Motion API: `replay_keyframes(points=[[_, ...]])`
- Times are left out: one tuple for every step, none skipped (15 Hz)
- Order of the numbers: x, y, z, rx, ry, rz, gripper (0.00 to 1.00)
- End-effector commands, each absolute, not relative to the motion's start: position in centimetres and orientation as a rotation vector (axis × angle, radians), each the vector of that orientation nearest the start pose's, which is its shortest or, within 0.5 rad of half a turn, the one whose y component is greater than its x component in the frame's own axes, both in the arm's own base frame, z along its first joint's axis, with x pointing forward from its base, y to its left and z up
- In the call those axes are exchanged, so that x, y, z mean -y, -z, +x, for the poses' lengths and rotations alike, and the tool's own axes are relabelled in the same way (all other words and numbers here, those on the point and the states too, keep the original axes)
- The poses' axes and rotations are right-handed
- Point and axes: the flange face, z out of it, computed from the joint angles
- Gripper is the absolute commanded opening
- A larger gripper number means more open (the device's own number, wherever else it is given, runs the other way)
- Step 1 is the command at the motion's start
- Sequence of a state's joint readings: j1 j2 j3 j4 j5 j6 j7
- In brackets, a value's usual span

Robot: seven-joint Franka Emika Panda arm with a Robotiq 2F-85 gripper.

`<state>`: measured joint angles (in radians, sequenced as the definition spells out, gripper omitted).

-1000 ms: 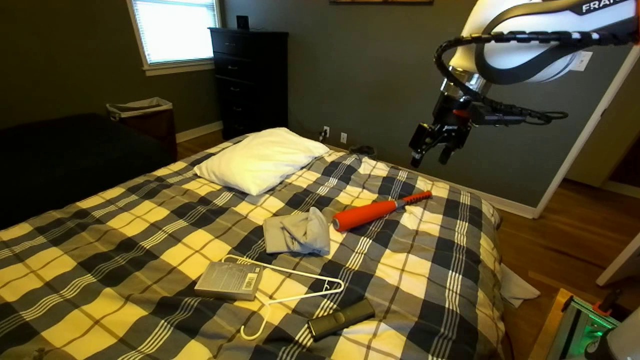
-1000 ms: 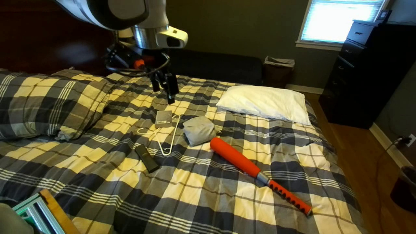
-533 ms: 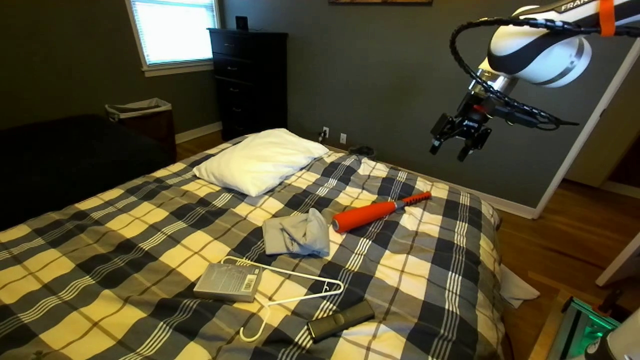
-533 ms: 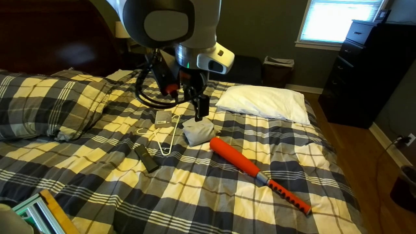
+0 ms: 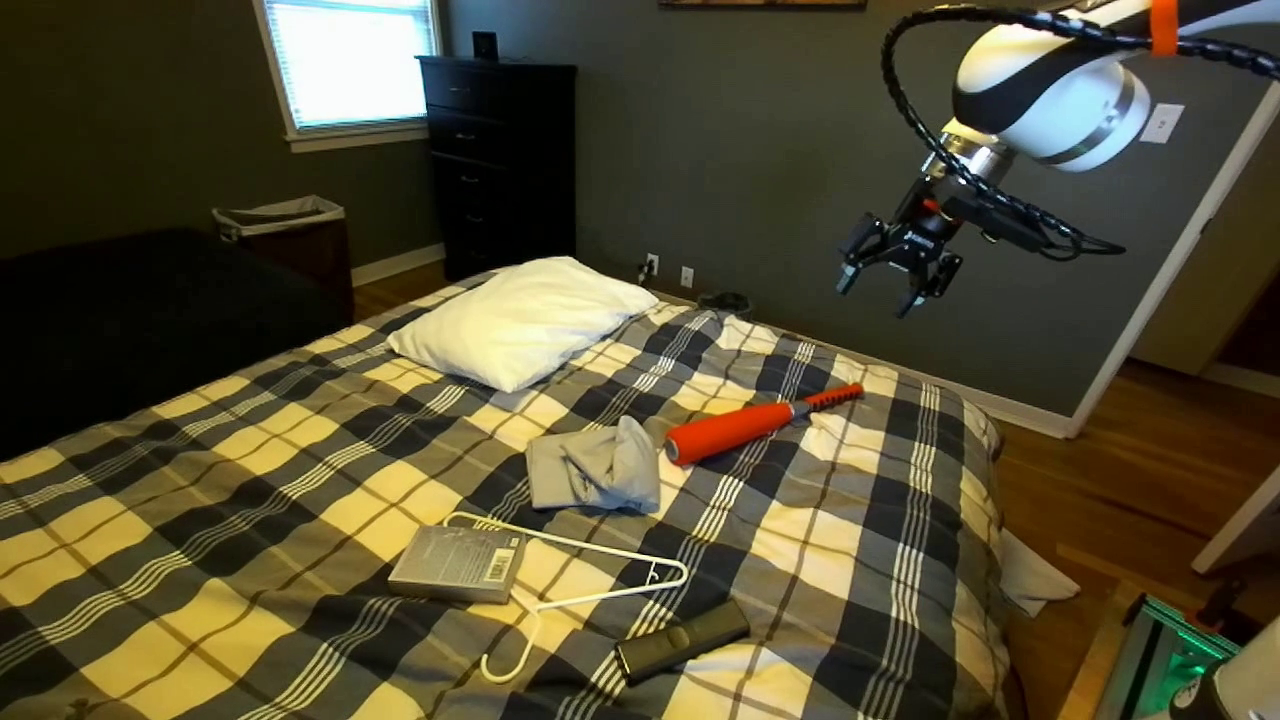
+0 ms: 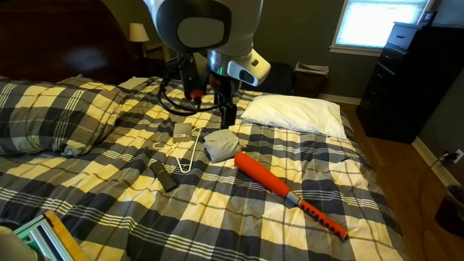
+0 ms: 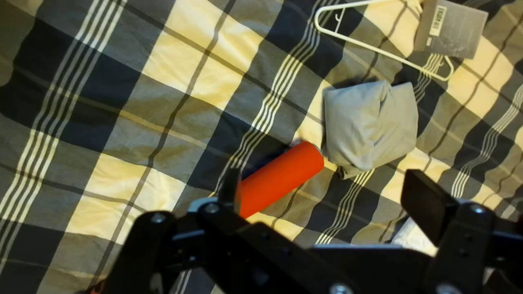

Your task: Move the orange bat to the left.

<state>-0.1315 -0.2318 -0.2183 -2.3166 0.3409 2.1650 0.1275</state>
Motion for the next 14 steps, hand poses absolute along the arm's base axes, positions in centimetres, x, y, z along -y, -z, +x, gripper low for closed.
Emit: replay_keyframes(points=[[21.3, -42.0, 49.9, -1.067, 0.056, -2.493, 1.00], [23.2, -41.6, 51.1, -1.121, 0.034, -2.448, 1.00], [24.8, -41.1, 52.0, -1.170, 0.010, -2.401, 1.00], [26.4, -40.5, 52.9, -1.223, -0.010, -2.353, 1.00], [27.6, -40.1, 53.7, -1.273, -0.028, -2.305, 1.00], [28.9, -39.5, 54.7, -1.320, -0.046, -2.260, 1.00], [30.3, -38.7, 55.5, -1.370, -0.064, -2.214, 1.00], [31.5, -37.4, 56.3, -1.399, -0.109, -2.174, 1.00], [32.2, -36.9, 56.8, -1.390, -0.156, -2.126, 1.00], [30.4, -38.5, 54.7, -1.365, -0.075, -2.210, 1.00], [31.3, -37.7, 55.3, -1.374, -0.108, -2.181, 1.00], [31.9, -37.0, 55.8, -1.379, -0.126, -2.168, 1.00], [32.3, -36.6, 56.2, -1.384, -0.134, -2.162, 1.00], [32.4, -36.4, 56.4, -1.387, -0.137, -2.159, 1.00]])
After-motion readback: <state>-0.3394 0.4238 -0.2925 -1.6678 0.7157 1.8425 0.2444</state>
